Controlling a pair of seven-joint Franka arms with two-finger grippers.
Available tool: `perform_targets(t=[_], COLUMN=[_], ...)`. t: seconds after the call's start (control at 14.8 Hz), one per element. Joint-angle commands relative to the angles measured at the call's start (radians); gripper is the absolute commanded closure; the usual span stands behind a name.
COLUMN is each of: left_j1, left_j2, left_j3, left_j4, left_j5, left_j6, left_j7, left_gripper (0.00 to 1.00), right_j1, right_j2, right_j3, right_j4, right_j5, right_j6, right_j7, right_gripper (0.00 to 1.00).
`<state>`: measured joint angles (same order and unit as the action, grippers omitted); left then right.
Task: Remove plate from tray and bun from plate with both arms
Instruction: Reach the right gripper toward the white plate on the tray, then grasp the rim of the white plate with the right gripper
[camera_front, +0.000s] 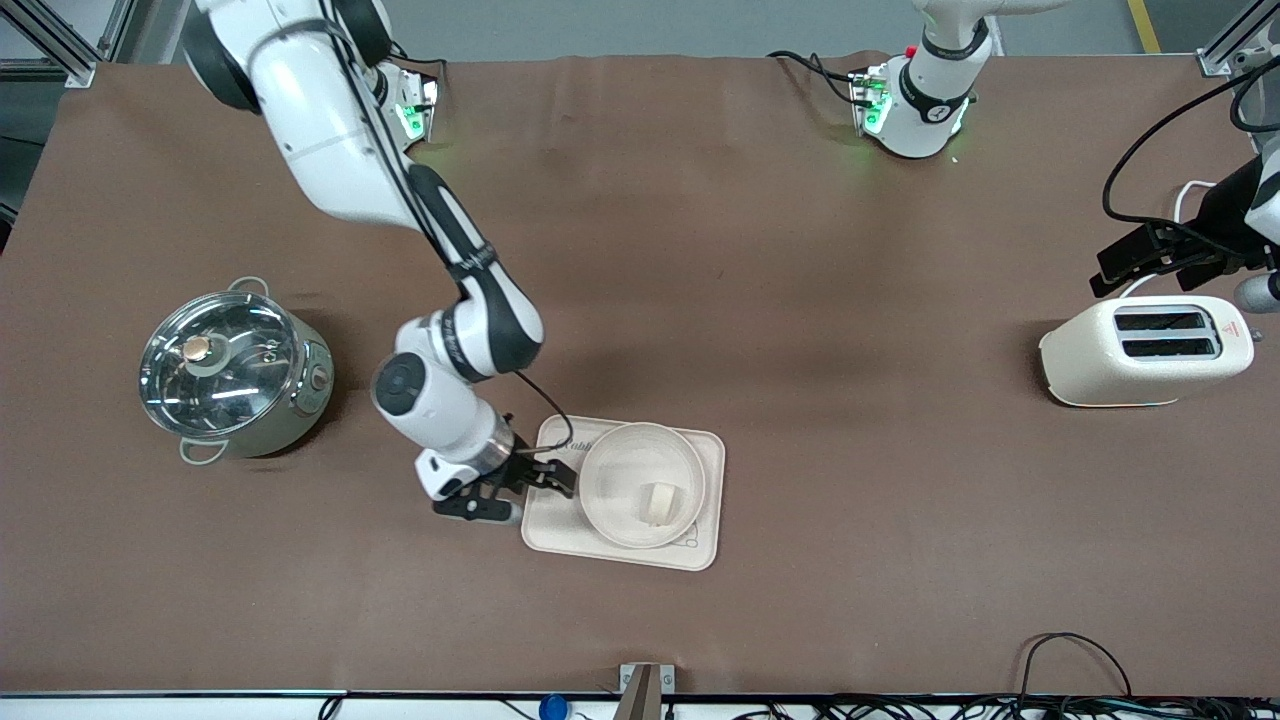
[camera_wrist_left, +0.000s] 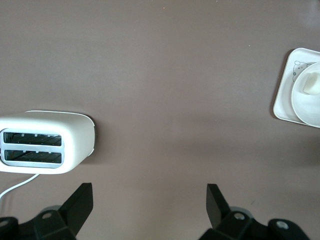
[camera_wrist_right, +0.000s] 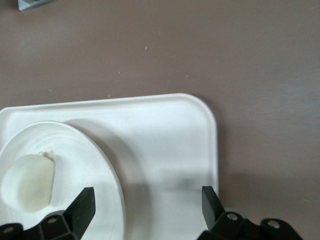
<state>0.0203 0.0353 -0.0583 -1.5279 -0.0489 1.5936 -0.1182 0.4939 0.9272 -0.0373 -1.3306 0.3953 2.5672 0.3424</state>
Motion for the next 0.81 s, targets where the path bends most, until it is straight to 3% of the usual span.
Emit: perform_targets(t=[0.0,0.07,0.27,0.74], left_j1=[0.003,0.003,0.003,0.003], left_j2=[0.009,0.009,0.009,0.008], left_j3=[-0.002,-0.002,0.0,0.0], left_j4=[0.023,0.023,0.023,0.025], left_j5=[0.02,0.02,0.018,0.02], left_j6=[-0.018,-0.018,-0.021,-0.035], left_j7=[0.014,0.014,0.015,0.014], left_gripper=[0.0,0.0,0.0,0.0], right_j1=[0.012,0.017,0.032,0.051], right_j2=[0.055,0.058,0.064,0.081], right_j3=[-0.009,-0.009,-0.007,-0.007], right_j4=[0.094,0.091,0.09,0.085], right_j5=[0.022,0.022,0.022,0.028], right_j6=[-0.012,-0.003,0.002,0.067], right_j7=[0.018,0.02,0.024,-0.031], right_gripper=[0.34,0.42,0.52,0.88])
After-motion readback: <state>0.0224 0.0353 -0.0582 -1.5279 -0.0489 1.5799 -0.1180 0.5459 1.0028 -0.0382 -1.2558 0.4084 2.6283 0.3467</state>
